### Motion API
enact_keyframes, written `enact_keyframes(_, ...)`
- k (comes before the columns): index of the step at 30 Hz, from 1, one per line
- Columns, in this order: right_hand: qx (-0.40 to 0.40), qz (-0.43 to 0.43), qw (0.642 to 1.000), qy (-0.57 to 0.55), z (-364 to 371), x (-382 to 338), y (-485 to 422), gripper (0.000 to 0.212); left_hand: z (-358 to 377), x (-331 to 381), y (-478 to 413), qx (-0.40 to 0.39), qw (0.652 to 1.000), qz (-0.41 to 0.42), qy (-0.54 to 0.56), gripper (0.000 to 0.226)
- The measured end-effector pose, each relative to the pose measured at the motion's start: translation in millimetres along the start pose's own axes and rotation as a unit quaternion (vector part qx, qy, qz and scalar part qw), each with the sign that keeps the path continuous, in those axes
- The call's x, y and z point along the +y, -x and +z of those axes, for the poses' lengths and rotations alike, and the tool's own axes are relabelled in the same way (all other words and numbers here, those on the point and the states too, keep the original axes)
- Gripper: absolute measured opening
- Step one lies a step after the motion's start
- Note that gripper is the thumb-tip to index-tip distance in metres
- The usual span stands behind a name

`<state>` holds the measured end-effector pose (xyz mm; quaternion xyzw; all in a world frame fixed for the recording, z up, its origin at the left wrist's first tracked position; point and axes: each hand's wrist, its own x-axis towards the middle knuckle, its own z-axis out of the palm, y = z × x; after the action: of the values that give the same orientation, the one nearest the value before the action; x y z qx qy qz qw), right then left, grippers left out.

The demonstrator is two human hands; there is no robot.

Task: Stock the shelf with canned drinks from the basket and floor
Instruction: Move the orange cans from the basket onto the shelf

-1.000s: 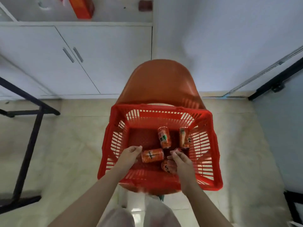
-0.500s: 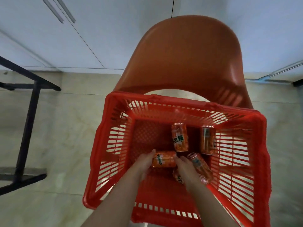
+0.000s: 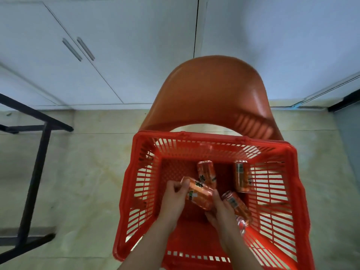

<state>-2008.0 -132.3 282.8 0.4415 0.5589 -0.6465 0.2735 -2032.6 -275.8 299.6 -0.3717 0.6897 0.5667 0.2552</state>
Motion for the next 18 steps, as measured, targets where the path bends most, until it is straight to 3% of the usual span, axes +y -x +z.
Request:
enact_keyframes(4, 0.026, -0.052, 0.994, -0.09, 6, -25, 54, 0.045, -9, 43, 40, 0.004, 0.993, 0.116, -0.003, 0.033)
enact_keyframes(7, 0.047, -0.079, 0.981, -0.169, 5, -45, 98, 0.036, -14, 72, 74, -0.01, 0.985, 0.171, 0.015, 0.041)
enact_keyframes(10, 0.065, -0.109, 0.961, -0.244, -4, -63, 142, 0.041, -14, 103, 108, -0.037, 0.974, 0.22, 0.042, 0.037)
enact_keyframes(18, 0.059, -0.229, 0.899, -0.368, -63, -101, 271, 0.043, 10, 190, 220, -0.229, 0.911, 0.342, 0.026, 0.028)
